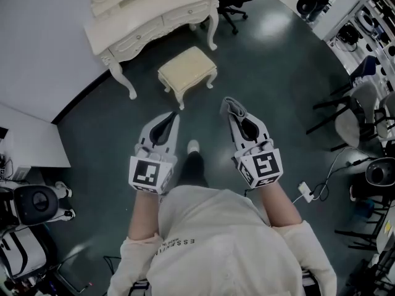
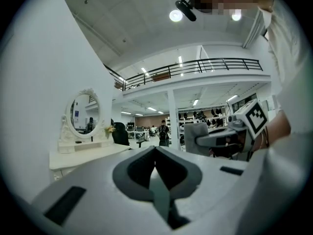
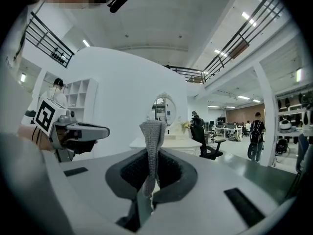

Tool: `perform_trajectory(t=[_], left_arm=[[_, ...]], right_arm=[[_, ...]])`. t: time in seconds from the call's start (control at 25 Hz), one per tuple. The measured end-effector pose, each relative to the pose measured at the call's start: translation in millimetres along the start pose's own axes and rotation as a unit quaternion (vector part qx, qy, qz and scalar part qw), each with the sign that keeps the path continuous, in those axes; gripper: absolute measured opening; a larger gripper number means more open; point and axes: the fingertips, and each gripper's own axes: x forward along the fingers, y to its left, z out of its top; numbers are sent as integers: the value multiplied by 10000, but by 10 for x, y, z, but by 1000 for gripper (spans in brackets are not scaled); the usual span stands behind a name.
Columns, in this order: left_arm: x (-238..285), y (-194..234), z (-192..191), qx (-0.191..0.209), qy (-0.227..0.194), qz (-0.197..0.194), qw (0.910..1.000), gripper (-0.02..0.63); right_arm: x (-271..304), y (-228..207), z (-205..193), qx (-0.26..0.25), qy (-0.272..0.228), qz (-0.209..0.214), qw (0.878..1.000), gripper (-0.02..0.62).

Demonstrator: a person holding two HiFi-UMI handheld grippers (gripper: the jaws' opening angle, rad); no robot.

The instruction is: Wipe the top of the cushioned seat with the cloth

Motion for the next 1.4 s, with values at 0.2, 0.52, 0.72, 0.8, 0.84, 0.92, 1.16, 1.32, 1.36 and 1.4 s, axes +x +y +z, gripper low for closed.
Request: perform_trajectory(t=[0.2,0.52,0.72,0.8,0.84,0.92,1.16,1.32,1.36,1.4], left_arm=[[655,625,49,-126,-81,-133,9998,2],[1718,1710,116,-30,-131,-249,9996,2],[2181,2211,57,-134,-60,-154,9998,2],[2319,2381,18,-226,-47,-48,9997,3],[2380,2451,-3,-242,-45,4,9997,2],[2481,2561,-52,-265,-47,107,9996,3],[2726,2834,-273,-319,-19,621,9976,3],[2911,3099,-480,-416,-15,1155,9924,2],[2940,3177,-542,-419,21,1333,9902,2],[2961,3247,-601,-403,78,1534,9873,3]], right_arm=[[878,-319,98,47,105,0,9999,29],[2402,-776,223,-23,323,141,9994,29],[3131,-975,243,-43,436,293,9986,29],[3371,-1041,241,-28,469,381,9982,29],[3479,-1068,234,-33,496,440,9978,29],[3673,-1102,197,-51,579,601,9965,30],[4299,-1116,-42,-68,896,1416,9858,31],[4816,-1082,-271,-123,1082,2116,9713,29],[4944,-1055,-338,-131,1152,2297,9663,31],[5063,-1025,-405,-145,1231,2493,9605,30]])
